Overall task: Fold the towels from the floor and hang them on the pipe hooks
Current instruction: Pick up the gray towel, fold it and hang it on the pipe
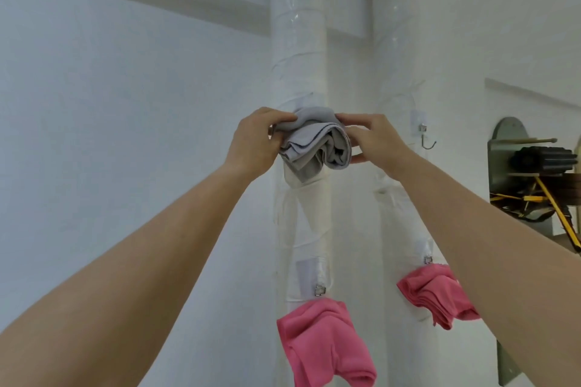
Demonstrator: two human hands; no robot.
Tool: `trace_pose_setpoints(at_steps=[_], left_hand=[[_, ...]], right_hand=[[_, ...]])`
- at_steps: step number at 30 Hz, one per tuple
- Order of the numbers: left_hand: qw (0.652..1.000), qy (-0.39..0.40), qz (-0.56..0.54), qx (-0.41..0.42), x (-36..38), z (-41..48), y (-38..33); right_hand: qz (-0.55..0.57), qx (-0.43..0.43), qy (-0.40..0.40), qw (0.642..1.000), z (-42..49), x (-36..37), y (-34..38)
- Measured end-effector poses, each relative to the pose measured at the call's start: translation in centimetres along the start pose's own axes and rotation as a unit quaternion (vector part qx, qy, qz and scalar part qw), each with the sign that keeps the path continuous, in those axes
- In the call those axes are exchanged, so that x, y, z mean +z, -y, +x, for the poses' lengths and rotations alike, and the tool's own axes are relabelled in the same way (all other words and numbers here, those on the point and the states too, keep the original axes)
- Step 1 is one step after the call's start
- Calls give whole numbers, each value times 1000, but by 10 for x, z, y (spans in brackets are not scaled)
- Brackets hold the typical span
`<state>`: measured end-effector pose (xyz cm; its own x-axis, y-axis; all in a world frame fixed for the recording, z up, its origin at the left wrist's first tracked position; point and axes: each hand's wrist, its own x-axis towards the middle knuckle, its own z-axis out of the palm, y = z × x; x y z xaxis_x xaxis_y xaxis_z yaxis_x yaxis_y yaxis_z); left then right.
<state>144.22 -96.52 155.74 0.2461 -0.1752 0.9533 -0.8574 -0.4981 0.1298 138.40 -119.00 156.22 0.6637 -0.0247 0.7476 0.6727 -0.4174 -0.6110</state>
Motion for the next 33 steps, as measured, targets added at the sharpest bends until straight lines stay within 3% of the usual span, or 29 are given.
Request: trace_pose_setpoints(at_steps=[5,13,20,23,29,33], left_hand=[[995,58,-24,-82,-7,-8,-17],[978,140,26,-150,-18,1,-39],[990,110,80,-40,-7,8,-38],[992,103,78,0,-4,-1,-29],[986,95,127,45,3,-9,-20],[990,43,128,40,11,-11,-20]], right_hand=[[-2,90,37,995,2,2,10],[-86,92,67,990,7,-5,6],[-241,-54,8,969,11,4,7],[-192,-90,-27,977,8,8,-2],[-100,-92,86,987,-2,2,-13],[-134,-106,17,985,1,11,-20]])
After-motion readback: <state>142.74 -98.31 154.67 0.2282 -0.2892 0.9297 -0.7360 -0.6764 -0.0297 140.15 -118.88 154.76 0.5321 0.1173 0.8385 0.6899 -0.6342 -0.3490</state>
